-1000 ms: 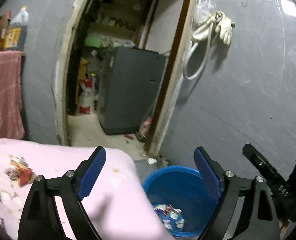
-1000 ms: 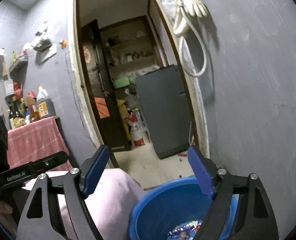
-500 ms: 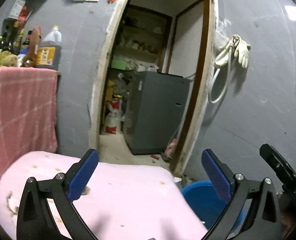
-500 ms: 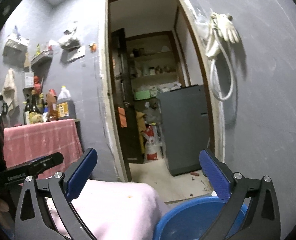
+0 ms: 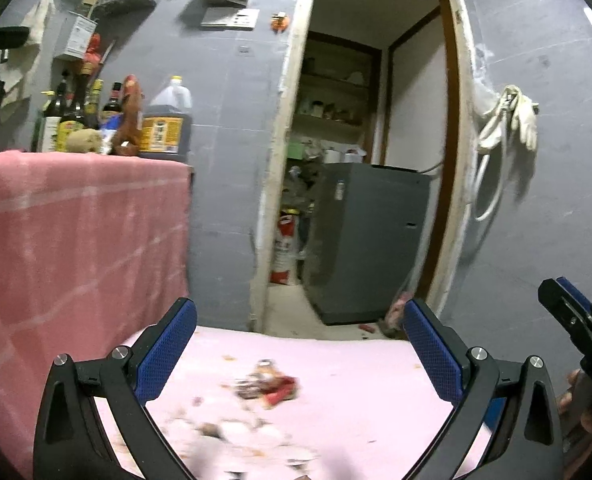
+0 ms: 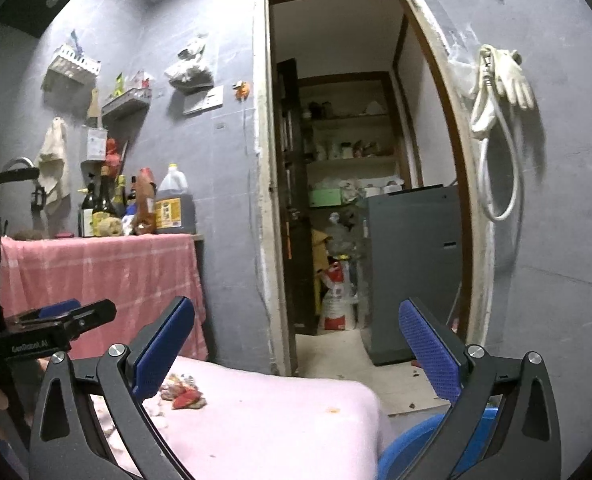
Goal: Collect trash
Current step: 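Move both tools back over the last scraps on the table, then grasp the white crumpled wrapper with the left tool while the right tool grasps the red wrapper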
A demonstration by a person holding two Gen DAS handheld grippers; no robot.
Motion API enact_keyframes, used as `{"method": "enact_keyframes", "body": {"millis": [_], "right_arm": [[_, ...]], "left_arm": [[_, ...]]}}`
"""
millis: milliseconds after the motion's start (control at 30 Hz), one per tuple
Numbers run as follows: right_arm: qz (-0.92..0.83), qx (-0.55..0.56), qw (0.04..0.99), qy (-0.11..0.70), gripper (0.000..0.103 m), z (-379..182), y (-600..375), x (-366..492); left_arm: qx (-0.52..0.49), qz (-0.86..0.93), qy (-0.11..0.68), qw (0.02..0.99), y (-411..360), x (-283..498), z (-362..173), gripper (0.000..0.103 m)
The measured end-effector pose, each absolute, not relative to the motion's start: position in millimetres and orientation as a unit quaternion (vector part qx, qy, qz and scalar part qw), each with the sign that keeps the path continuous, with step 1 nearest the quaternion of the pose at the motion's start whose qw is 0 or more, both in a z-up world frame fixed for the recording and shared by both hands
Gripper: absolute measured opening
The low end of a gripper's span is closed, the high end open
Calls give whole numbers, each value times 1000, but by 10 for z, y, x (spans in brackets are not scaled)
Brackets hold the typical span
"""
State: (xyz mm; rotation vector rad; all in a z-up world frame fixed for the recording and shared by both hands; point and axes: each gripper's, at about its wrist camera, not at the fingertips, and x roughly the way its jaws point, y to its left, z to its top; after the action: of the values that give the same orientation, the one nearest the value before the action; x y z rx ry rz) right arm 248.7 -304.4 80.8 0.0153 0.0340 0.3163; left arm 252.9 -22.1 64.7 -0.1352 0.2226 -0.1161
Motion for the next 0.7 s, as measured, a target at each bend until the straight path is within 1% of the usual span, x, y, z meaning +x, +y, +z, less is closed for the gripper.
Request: {"method": "enact_keyframes", "body": {"millis": [333, 667, 700], "right_arm": [[191, -33, 979, 62, 103, 582, -2541, 2653], [230, -70, 959, 149, 103, 310, -2222, 2931], [232, -78, 956, 161, 100, 282, -2188, 2973]], "left_arm": [[-64, -12, 144, 987, 341, 2589, 355, 101], [-76, -17, 213, 974, 589, 2862, -11, 101], [-76, -21, 221, 972, 589, 2892, -41, 101]]}}
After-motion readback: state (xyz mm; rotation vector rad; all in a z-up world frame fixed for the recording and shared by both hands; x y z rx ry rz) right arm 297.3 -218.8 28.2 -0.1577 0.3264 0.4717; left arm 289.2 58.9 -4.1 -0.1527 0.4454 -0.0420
